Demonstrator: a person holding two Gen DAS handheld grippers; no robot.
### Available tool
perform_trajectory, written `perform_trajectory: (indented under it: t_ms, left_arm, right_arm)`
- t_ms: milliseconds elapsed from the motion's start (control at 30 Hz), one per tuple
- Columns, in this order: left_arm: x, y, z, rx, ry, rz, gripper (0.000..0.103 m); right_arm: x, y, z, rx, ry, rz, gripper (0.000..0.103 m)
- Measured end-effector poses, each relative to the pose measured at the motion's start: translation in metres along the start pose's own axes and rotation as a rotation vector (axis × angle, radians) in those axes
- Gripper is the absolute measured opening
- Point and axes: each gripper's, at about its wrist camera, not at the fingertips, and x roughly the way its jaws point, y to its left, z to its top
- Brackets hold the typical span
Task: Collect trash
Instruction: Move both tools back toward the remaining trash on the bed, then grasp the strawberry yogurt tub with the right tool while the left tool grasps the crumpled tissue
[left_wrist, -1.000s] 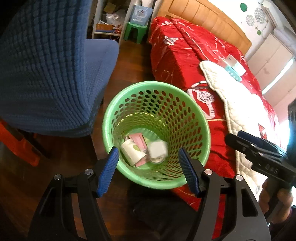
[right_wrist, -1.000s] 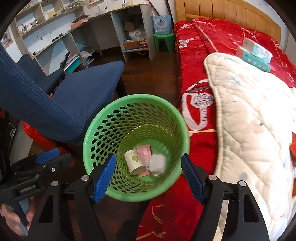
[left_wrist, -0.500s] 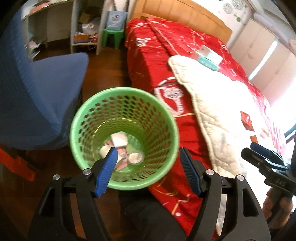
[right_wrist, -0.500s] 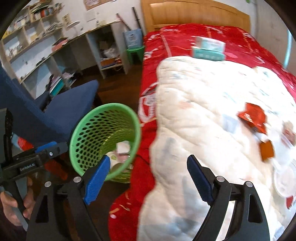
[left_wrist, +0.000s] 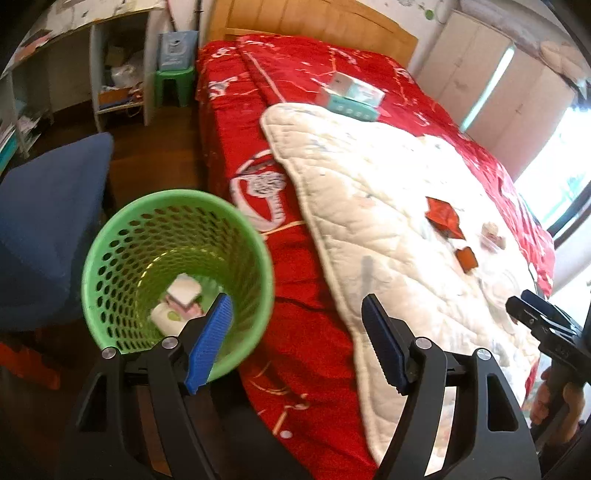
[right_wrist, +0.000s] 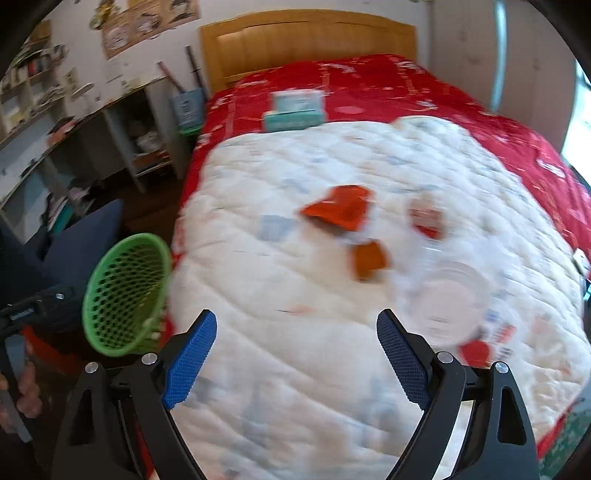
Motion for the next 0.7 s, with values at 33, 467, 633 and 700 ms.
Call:
perform_trajectory:
  t_ms: [33,467,633,700]
  left_arm:
    - [0.001,-0.004,0.0,0.006,0.002,-0.001,0.073]
    - [0.017,-0.055,0.003,0.072,0.041,-0.041,0.073]
    - [0.023,-0.074,0.007,0.097,0.05,-0.05,0.073]
    - [0.025,-0.081,0.01,0.107,0.053,-0.054,0.073]
  right_arm:
    - [-0.004,-0.012,-0.003,0.013,-0.004,-0.018,0.086]
    - [-0.024,-0.127,-0.042,0.071,0.039,-0.18,0.086]
    - [-0.01,-0.142,-0.047,0.041,0.075,-0.191,0.086]
    - [-0.003,-0.143,-0.049,0.017,0.094,-0.186,0.086]
